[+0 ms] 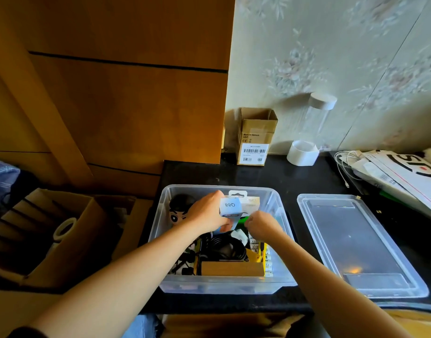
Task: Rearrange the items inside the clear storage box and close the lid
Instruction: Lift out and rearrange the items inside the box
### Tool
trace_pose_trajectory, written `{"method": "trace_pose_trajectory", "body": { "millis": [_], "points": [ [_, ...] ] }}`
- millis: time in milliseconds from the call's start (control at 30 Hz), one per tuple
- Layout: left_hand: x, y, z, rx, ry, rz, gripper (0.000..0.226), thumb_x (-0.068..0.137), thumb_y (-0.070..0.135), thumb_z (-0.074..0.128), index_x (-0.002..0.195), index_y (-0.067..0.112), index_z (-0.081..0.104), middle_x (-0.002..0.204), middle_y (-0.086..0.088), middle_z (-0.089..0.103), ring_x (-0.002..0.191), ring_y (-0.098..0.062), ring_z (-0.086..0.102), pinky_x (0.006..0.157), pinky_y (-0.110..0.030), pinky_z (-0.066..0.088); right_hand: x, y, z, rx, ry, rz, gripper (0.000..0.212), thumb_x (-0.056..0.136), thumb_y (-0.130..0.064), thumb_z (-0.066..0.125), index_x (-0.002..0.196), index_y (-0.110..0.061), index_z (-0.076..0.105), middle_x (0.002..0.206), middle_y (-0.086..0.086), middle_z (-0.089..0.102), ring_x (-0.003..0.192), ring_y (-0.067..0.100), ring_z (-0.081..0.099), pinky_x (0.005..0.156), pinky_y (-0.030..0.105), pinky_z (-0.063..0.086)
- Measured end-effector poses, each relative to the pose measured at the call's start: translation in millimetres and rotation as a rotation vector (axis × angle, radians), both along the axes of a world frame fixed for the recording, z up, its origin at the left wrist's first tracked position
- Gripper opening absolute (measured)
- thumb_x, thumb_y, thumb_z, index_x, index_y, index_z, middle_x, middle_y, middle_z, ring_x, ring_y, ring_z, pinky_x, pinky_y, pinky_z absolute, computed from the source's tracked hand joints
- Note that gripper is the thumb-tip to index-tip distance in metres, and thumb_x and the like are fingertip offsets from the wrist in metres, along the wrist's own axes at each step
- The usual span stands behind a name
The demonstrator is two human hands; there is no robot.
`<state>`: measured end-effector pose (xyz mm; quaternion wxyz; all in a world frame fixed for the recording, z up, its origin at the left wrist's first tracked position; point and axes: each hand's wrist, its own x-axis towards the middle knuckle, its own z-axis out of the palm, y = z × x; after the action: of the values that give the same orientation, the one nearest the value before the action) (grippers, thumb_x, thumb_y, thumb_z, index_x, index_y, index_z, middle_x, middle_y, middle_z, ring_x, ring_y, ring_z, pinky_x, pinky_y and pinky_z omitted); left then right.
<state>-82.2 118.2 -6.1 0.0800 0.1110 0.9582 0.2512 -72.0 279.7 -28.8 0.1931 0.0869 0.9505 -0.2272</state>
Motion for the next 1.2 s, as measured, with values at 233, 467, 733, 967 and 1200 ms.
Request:
{"method": "trace_pose_trajectory", "body": {
  "millis": [233,467,733,967,1200],
  "points": [
    [1.4,-3.7,-1.0,0.071,0.024,-0.005,0.046,0.079,0.027,0.075,0.117,0.021,0.05,0.115,0.0,0.059,0.103,-0.016,0.056,0.077,-0.03,0.053,7.5,-8.0,-11.6,0.066,-0.186,0.181,0.035,0.087,0.002,0.044,0.119,0.0,0.057,0.104,0.016,0.068,0.086,0.025,0.069,0.071,0.03,0.055],
    [2.7,-1.9,-4.6,0.106,0.107,0.01,0.048,0.079,0.024,0.074,0.12,0.019,0.051,0.117,0.0,0.052,0.107,-0.019,0.053,0.086,-0.034,0.051,18.7,-9.9,-14.6,0.168,-0.058,0.305,0.035,0.094,-0.013,0.039,0.125,-0.014,0.053,0.118,0.01,0.061,0.104,0.026,0.058,0.084,0.032,0.048],
    [9.5,18.2,-23.3,0.05,0.098,0.012,0.051,0.083,0.023,0.071,0.128,0.021,0.048,0.126,0.002,0.045,0.114,-0.023,0.052,0.086,-0.027,0.038,36.4,0.6,-10.3,0.224,-0.118,0.4,0.045,0.091,-0.007,0.036,0.134,-0.017,0.048,0.124,0.013,0.057,0.109,0.029,0.055,0.084,0.033,0.048],
    [7.1,33.1,-31.5,-0.024,0.136,0.026,0.05,0.077,0.021,0.076,0.121,0.019,0.053,0.122,-0.003,0.045,0.106,-0.026,0.056,0.079,-0.034,0.048,42.5,4.0,-10.2,0.084,-0.133,0.325,0.038,0.094,-0.009,0.036,0.128,-0.006,0.053,0.124,0.015,0.057,0.114,0.03,0.053,0.093,0.034,0.043],
    [4.8,24.4,-37.7,0.039,0.037,-0.041,0.054,0.084,0.027,0.069,0.124,0.024,0.034,0.128,-0.005,0.059,0.108,-0.022,0.062,0.068,-0.026,0.055,45.9,3.2,-9.5,0.055,-0.145,0.32,0.038,0.096,-0.01,0.035,0.129,-0.008,0.053,0.122,0.015,0.058,0.111,0.029,0.055,0.094,0.033,0.045]
  ]
}}
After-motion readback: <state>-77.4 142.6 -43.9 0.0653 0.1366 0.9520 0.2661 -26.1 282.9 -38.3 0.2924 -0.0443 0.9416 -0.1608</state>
